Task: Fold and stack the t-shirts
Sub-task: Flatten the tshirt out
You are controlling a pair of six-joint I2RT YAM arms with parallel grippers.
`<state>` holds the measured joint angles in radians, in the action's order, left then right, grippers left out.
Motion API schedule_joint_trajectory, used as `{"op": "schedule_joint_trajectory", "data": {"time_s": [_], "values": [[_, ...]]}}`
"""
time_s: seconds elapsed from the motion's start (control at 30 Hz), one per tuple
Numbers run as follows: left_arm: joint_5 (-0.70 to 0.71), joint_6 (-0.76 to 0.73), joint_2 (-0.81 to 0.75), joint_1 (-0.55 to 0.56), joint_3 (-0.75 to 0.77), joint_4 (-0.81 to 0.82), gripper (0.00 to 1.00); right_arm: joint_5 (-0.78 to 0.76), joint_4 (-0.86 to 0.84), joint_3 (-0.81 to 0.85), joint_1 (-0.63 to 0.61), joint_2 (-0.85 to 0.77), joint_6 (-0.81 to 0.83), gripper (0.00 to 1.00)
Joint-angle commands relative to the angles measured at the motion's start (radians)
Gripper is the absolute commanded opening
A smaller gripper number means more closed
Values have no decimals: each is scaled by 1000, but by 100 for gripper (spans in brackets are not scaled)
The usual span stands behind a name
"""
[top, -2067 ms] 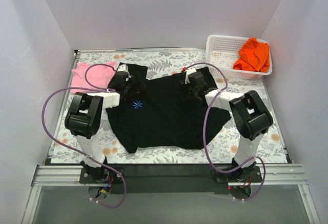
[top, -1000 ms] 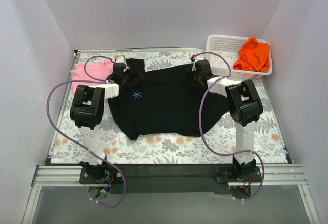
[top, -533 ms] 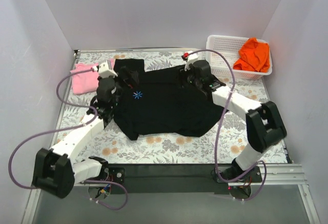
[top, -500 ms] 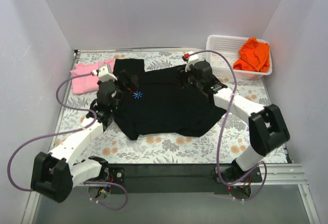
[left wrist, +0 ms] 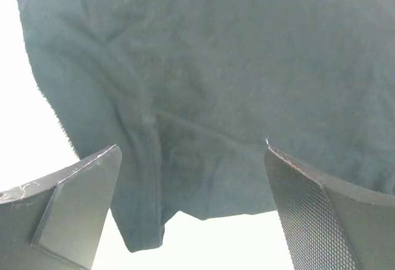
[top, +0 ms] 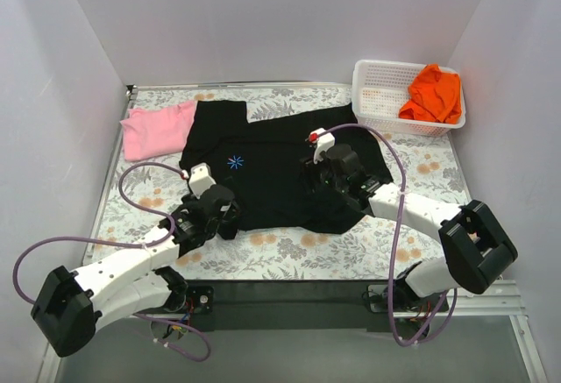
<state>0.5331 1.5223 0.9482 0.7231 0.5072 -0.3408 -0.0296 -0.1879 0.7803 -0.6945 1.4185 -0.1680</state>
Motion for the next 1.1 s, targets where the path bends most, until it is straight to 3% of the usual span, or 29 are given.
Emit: {"op": "schedule_joint_trajectory", "data": {"time_s": [0.0,0.3,0.4,0.53,0.8,0.83,0.87,0.9,1.07], "values": [[132,117,20,58,39,-144,93,-32,-56,-13,-16,-30,-21,48],[197,254,116,127,76,-299,81,-1,-88,-15,-66,17,-21,48],[186,268,129,128,70,-308,71,10,-93,5,-80,65,-21,48],[179,279,115,133,60,-320,45,22,-94,31,-83,152,-34,48],[154,283,116,134,40,-300,42,69,-100,54,-85,226,-47,48],[154,285,122,134,43,-302,39,69,-101,53,-85,229,-45,48],[153,280,127,134,45,-302,23,68,-105,51,-85,232,-45,48],[151,282,129,136,48,-305,0,68,-107,51,-85,237,-45,48],[148,291,72,141,51,-329,0,65,-113,62,-85,299,-51,47]]}}
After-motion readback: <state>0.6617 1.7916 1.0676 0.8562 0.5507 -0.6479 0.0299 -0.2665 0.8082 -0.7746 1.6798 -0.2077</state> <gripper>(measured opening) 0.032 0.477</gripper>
